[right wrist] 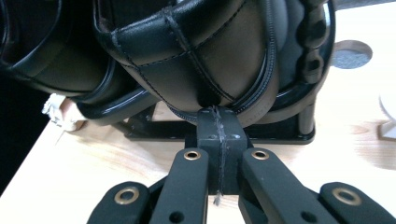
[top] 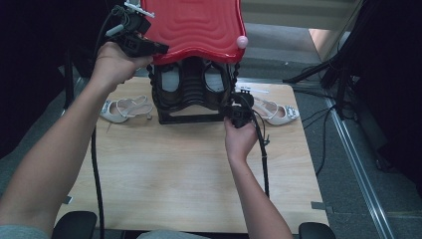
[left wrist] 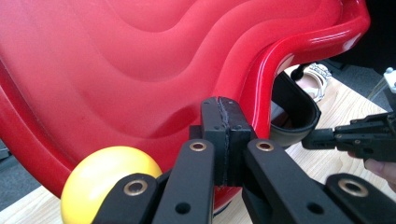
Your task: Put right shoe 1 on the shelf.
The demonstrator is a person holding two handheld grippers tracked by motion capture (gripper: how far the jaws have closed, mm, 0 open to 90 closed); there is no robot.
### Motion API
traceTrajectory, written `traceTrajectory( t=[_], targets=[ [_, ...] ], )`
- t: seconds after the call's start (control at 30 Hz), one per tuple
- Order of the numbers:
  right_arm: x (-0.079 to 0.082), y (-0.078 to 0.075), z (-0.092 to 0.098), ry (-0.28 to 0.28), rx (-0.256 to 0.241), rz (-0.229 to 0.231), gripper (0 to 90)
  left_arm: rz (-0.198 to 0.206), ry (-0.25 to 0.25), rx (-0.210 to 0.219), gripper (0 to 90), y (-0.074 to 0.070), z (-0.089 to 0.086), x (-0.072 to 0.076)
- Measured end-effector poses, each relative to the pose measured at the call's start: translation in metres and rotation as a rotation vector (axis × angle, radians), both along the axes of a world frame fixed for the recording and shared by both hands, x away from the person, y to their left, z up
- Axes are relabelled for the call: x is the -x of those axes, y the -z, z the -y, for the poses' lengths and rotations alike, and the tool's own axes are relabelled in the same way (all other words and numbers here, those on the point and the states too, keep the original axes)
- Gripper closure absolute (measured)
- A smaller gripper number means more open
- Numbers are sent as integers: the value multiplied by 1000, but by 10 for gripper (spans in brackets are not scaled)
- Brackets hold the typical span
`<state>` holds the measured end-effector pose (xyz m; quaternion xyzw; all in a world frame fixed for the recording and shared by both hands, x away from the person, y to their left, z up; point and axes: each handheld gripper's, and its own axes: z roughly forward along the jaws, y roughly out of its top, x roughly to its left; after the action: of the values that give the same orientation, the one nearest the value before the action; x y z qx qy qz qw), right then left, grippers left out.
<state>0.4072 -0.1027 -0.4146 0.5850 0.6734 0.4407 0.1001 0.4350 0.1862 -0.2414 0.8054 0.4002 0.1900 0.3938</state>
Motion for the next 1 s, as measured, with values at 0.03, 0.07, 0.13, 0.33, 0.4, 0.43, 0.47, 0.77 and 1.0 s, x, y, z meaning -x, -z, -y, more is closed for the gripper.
traceTrajectory(
  t=[0.03, 0.07, 0.13, 0.33, 0.4, 0.43, 0.47, 0.77, 1.0],
  targets=[
    [0, -2, 0, 11, 16, 2, 900, 0, 2, 3, 900, 0, 0, 0],
    [-1, -3, 0, 18, 32, 8, 900, -1, 3, 6, 900, 0, 0, 0],
    [-3, -4, 0, 30, 50, 13, 900, -4, 11, 4, 900, -2, 0, 0],
    [-9, -1, 3, 47, 51, 12, 900, 1, 13, 6, 900, -2, 0, 0],
    [-8, 0, 5, 46, 48, 24, 900, 1, 16, 5, 900, -2, 0, 0],
    [-8, 0, 5, 50, 48, 27, 900, 1, 18, 4, 900, -2, -1, 0],
    [-8, -1, 7, 65, 54, 33, 900, 3, 14, 2, 900, -2, 0, 0],
    [-10, 1, 8, 13, 28, 26, 900, 8, 16, -8, 900, -1, 1, 0],
    [-7, 5, -12, -44, -22, 12, 900, 8, 18, -14, 900, -2, 1, 0]
  ],
)
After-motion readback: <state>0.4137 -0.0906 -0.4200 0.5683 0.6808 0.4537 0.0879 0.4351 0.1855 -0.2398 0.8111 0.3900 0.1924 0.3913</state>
